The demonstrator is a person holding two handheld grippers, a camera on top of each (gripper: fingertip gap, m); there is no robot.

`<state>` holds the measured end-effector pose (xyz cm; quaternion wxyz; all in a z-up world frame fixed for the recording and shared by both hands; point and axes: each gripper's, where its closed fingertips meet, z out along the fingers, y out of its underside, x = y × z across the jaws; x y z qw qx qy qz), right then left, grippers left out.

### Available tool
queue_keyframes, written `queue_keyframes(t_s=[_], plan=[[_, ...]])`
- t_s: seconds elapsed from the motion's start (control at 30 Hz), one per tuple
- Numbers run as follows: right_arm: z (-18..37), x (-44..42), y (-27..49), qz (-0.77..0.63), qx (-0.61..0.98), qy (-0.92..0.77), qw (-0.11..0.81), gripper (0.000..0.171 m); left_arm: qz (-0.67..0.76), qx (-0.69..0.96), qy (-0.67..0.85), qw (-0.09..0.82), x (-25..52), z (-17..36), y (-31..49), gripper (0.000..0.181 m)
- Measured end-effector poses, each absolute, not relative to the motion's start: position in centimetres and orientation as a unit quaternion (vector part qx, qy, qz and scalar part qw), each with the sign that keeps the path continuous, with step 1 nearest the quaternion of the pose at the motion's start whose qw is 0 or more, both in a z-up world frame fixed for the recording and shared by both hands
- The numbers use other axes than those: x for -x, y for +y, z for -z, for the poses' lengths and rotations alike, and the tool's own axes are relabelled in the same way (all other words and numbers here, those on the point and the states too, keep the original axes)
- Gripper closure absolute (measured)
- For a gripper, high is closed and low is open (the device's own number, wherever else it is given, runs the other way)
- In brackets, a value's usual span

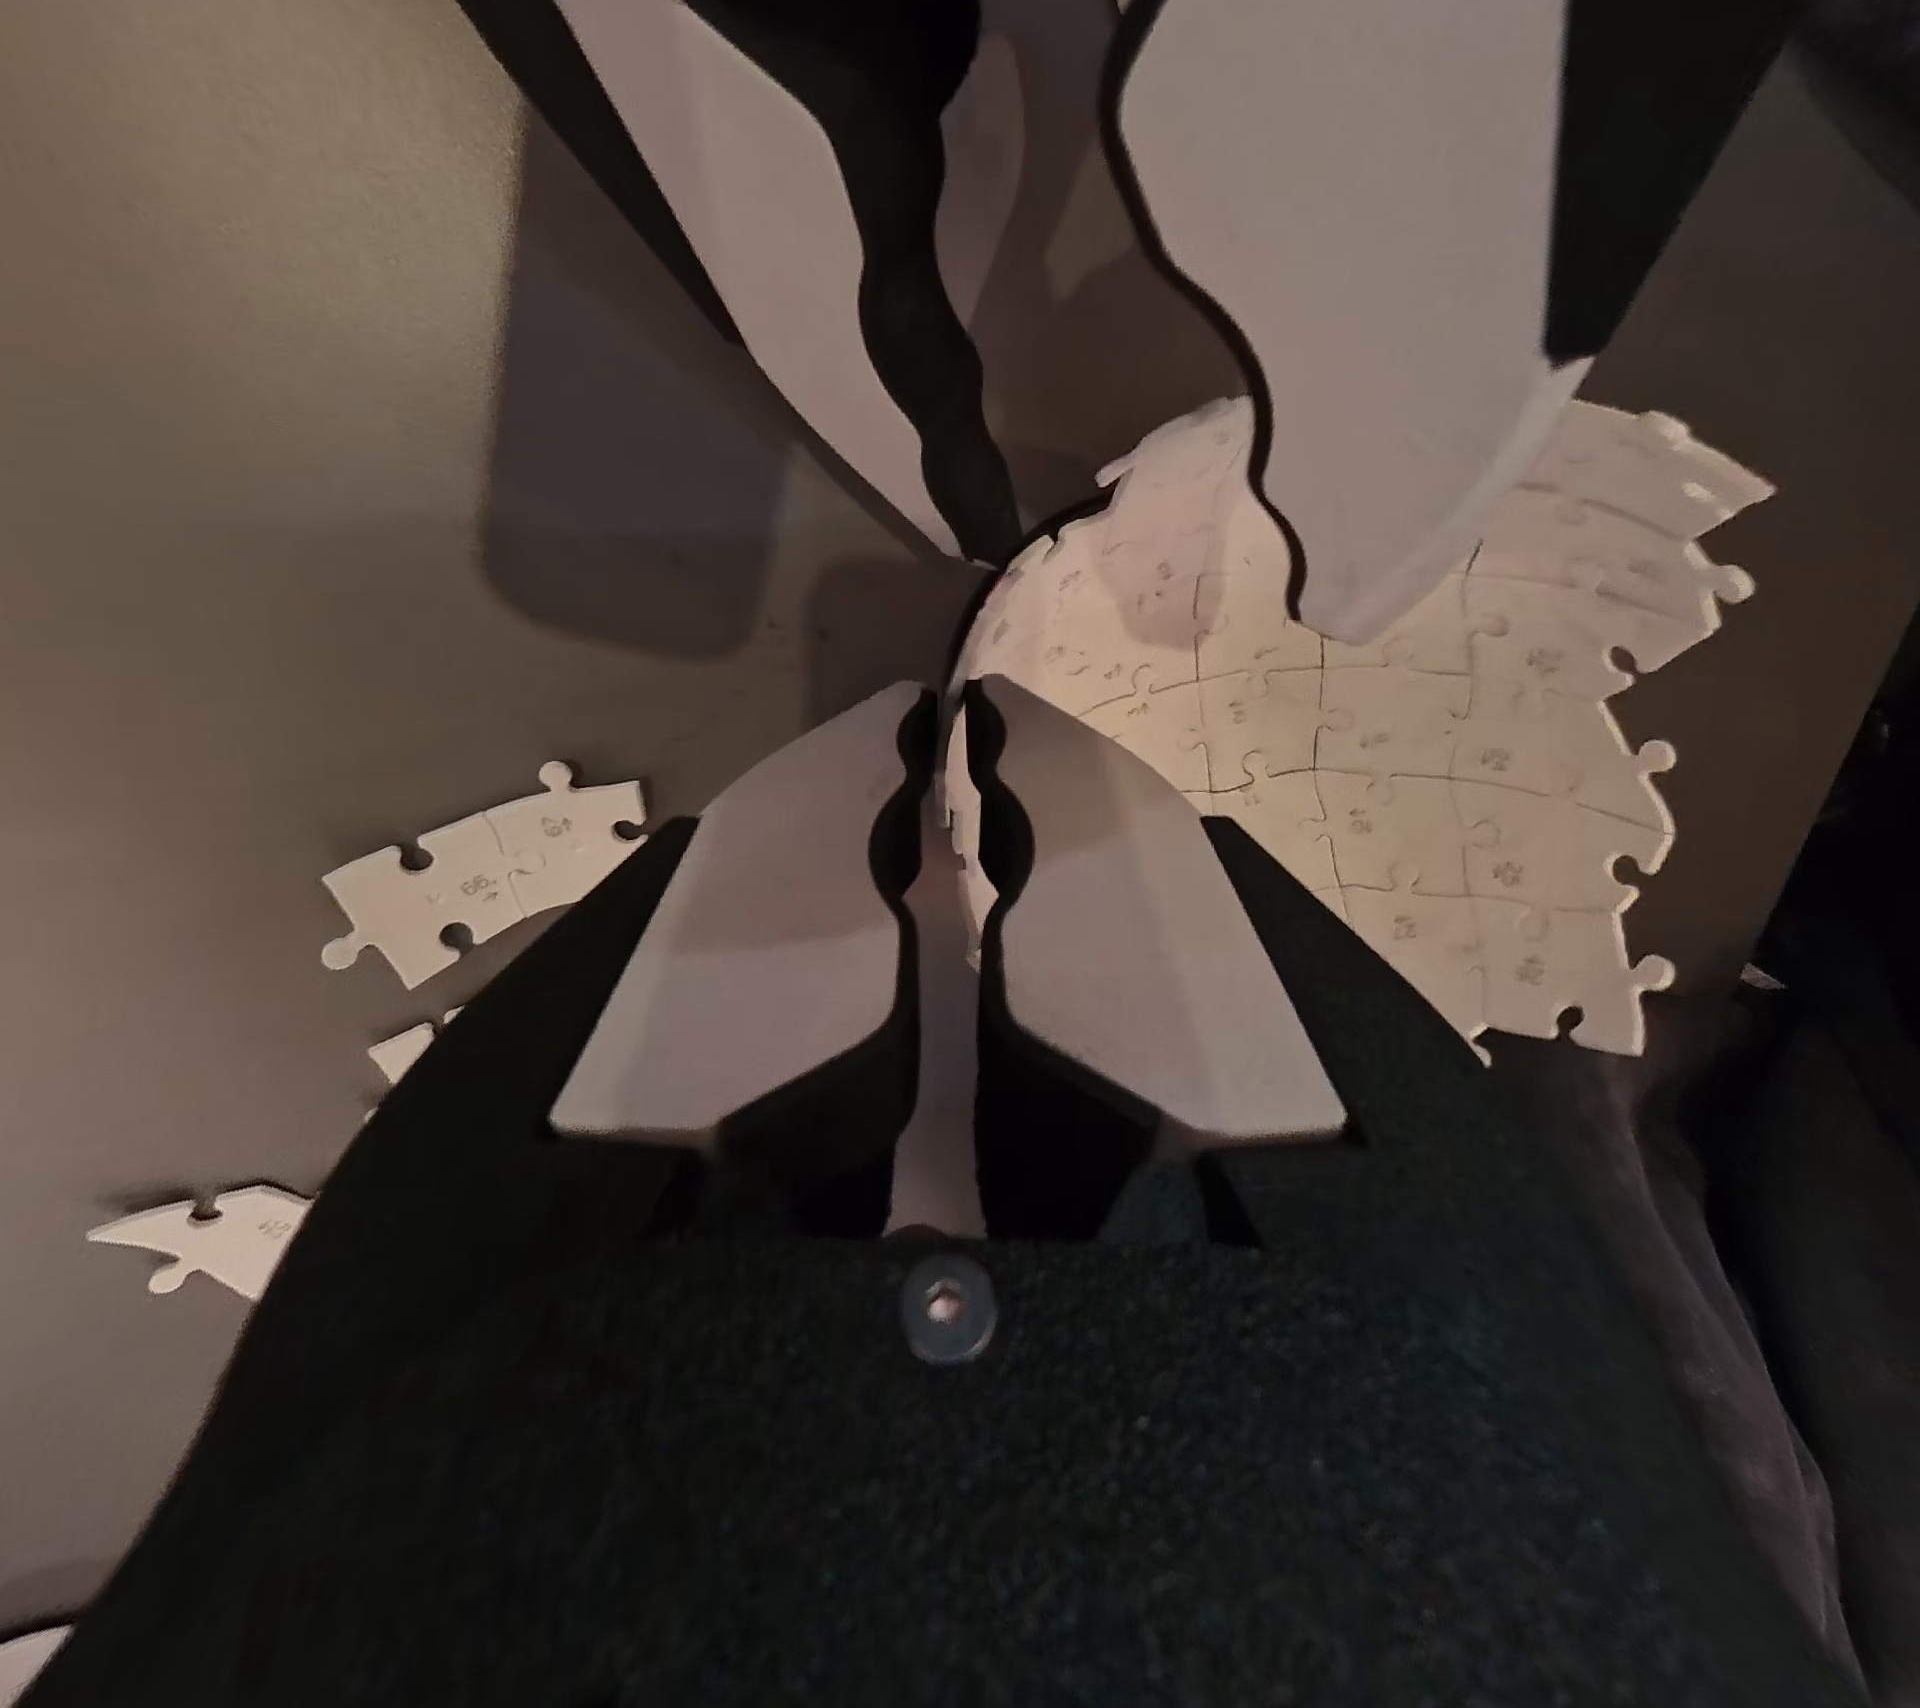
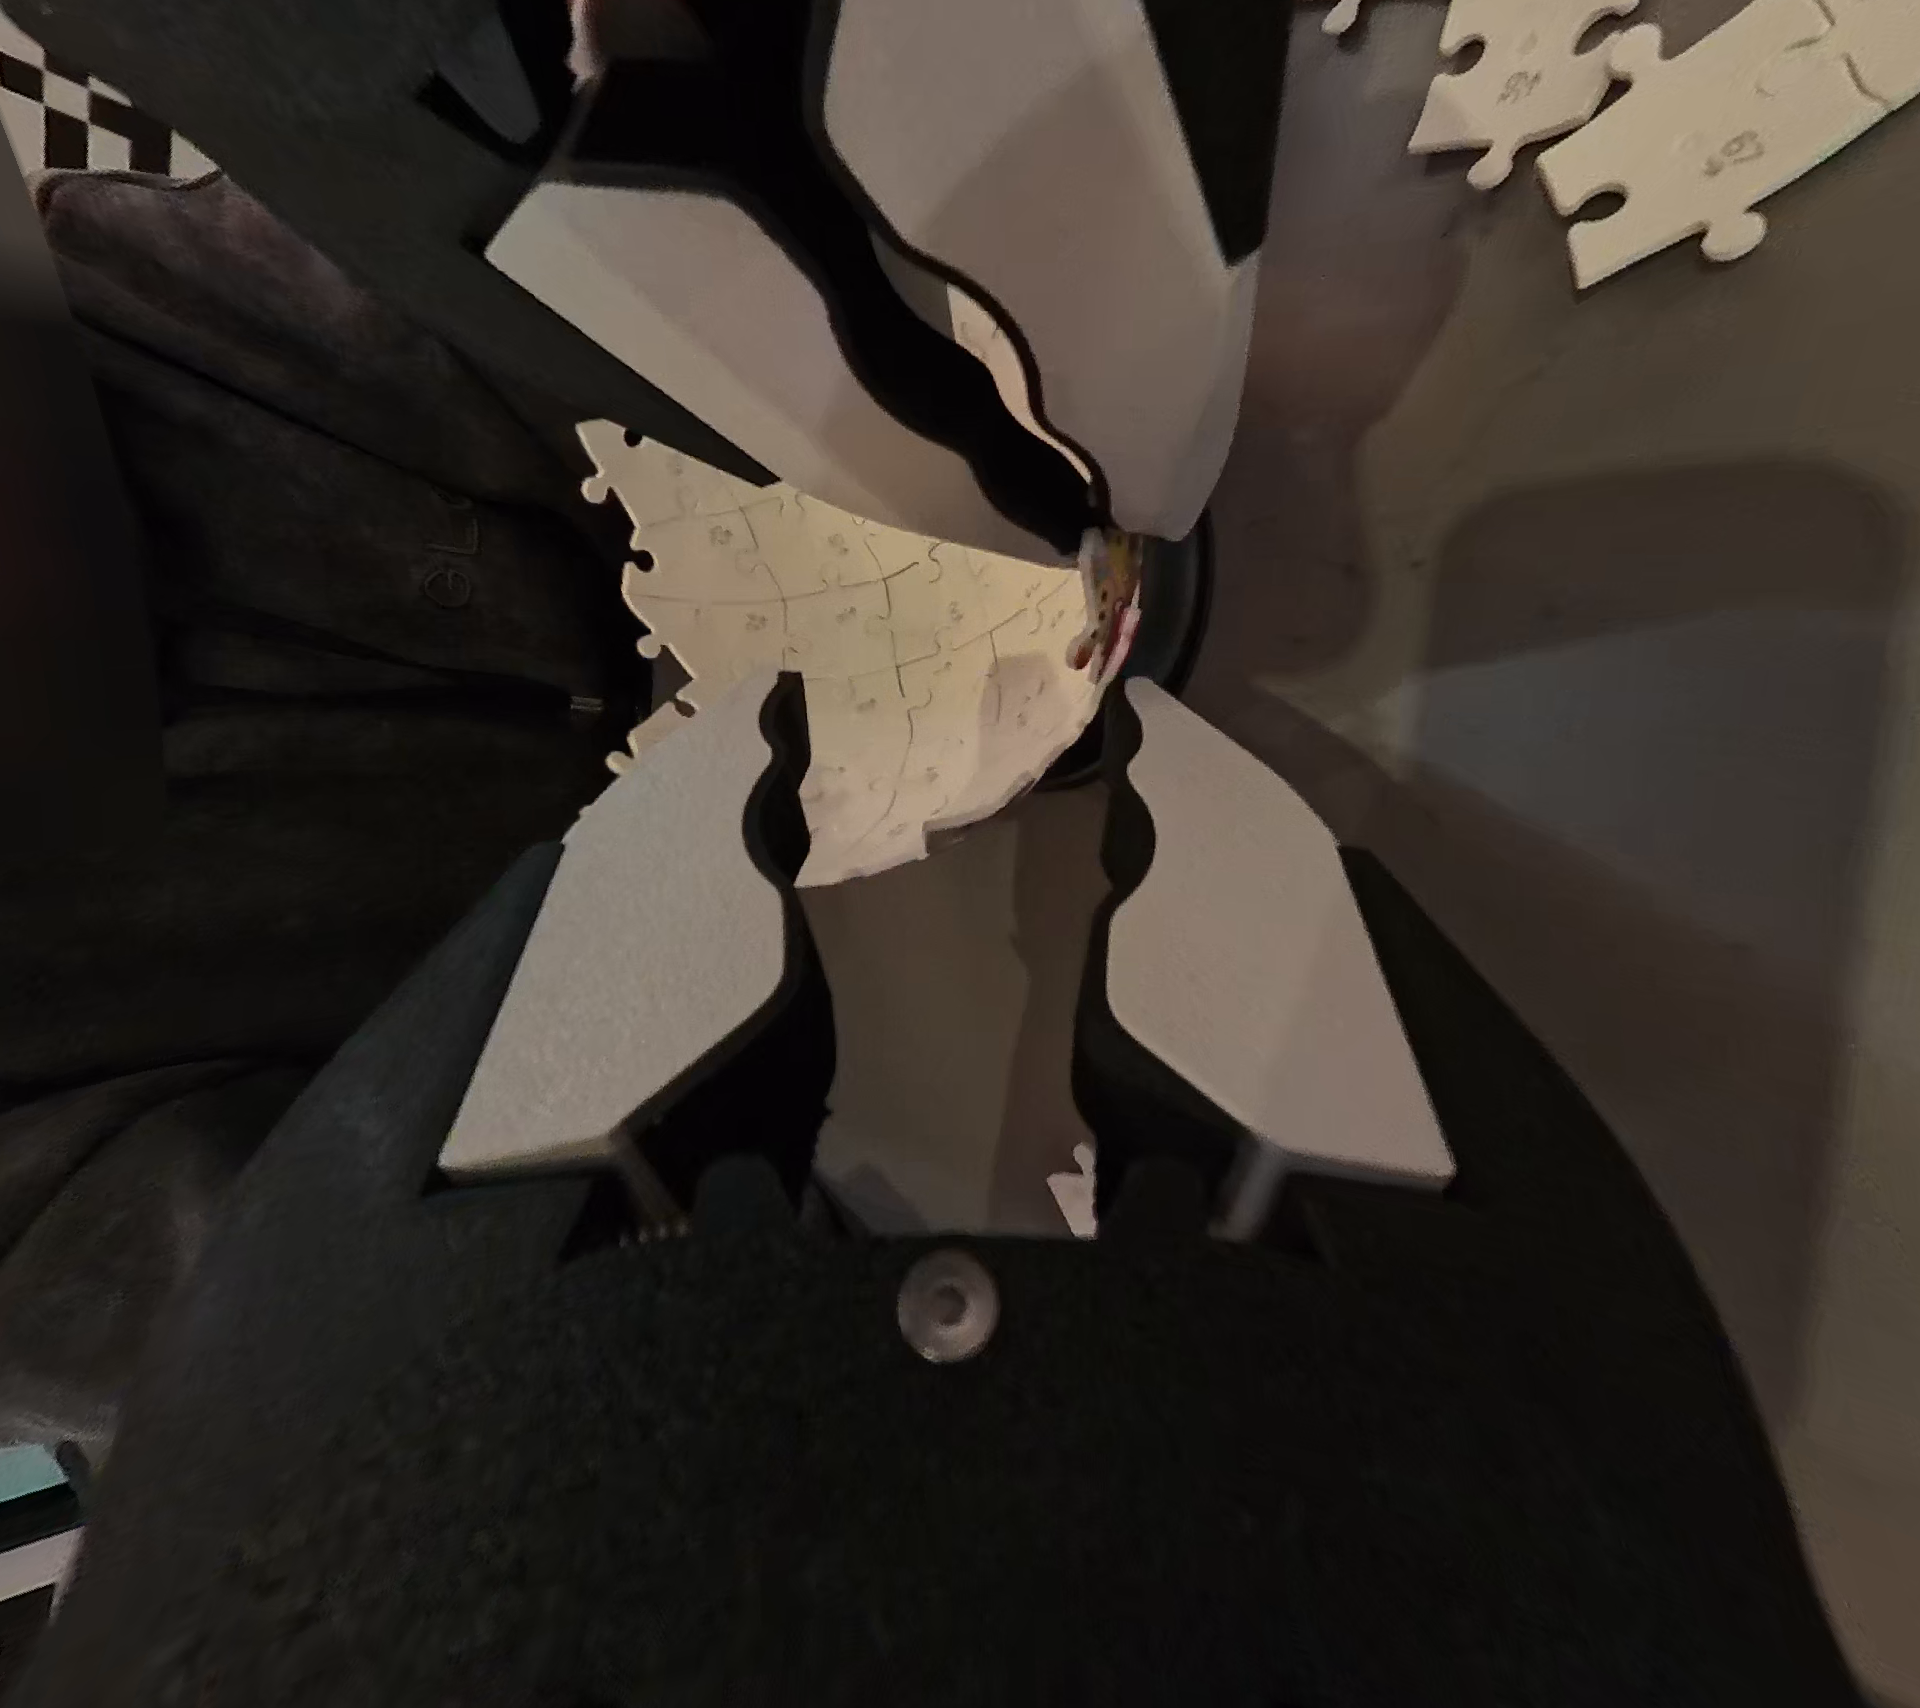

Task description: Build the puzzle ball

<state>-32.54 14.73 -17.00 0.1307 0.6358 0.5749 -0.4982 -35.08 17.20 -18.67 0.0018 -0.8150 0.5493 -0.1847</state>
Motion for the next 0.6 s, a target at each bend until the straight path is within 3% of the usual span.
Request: queue_keyframes(t_s=[0.37, 0.6], plan=[[17.3, 32.6, 15.3, 0.494, -0.646, 0.568, 0.127, 0.124, 0.192, 0.815, 0.546, -0.003, 35.3, 18.7, 17.0, 0.177], [16.0, 31.3, 19.2, 0.427, -0.706, 0.566, -0.003, 0.126, 0.193, 0.822, 0.535, -0.017, 36.6, 18.5, 16.7, 0.178]])
